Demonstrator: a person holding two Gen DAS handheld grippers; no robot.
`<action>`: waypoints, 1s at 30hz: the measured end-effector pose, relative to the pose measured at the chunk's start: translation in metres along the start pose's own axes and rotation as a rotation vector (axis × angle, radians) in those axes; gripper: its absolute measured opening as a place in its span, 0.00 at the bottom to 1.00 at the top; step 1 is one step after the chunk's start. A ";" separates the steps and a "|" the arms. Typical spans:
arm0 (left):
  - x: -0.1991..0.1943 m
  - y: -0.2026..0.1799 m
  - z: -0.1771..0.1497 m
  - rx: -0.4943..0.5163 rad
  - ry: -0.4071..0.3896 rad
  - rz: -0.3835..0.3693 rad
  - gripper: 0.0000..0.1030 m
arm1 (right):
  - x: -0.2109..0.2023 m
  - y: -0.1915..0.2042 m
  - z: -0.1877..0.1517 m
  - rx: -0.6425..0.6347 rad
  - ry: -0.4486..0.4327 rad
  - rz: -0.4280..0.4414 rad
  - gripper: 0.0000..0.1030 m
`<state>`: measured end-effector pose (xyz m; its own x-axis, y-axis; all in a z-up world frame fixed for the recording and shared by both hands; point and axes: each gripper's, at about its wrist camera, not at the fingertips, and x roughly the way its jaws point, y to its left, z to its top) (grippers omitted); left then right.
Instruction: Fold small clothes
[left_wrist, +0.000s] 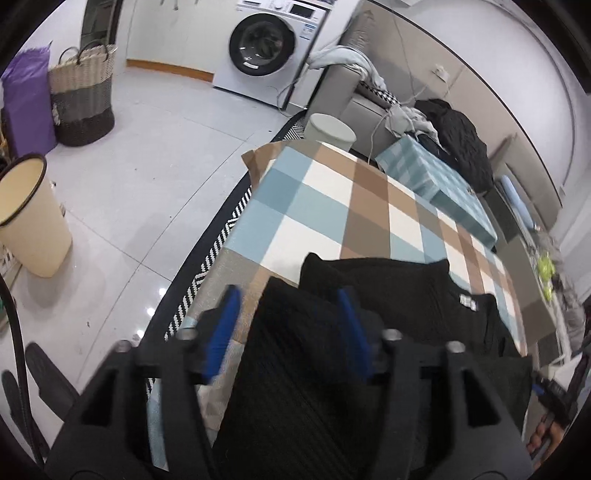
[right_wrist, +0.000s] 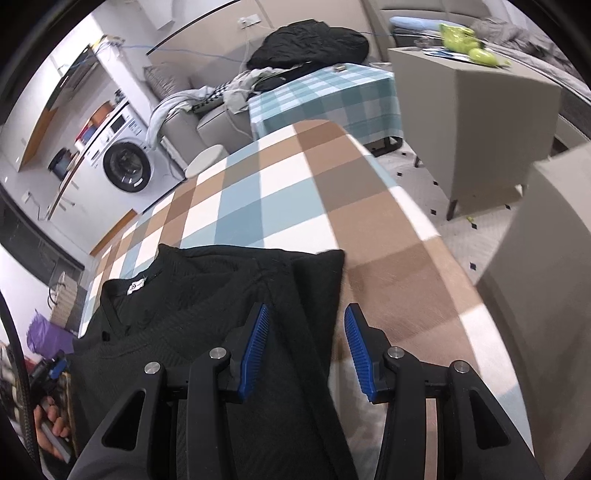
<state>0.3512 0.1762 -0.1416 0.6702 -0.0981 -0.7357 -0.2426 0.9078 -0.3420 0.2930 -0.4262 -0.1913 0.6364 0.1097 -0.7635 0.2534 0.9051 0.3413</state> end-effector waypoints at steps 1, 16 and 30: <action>0.004 -0.003 -0.002 0.023 0.022 0.010 0.52 | 0.004 0.003 0.001 -0.011 0.002 0.000 0.43; -0.015 -0.023 -0.011 0.093 -0.072 -0.016 0.04 | -0.021 0.035 -0.005 -0.233 -0.146 -0.037 0.10; -0.024 -0.030 -0.006 0.090 -0.077 -0.035 0.04 | 0.000 0.015 -0.006 -0.172 -0.016 -0.067 0.16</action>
<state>0.3380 0.1490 -0.1179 0.7298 -0.1014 -0.6761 -0.1567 0.9378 -0.3098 0.2926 -0.4100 -0.1897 0.6342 0.0413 -0.7720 0.1680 0.9673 0.1898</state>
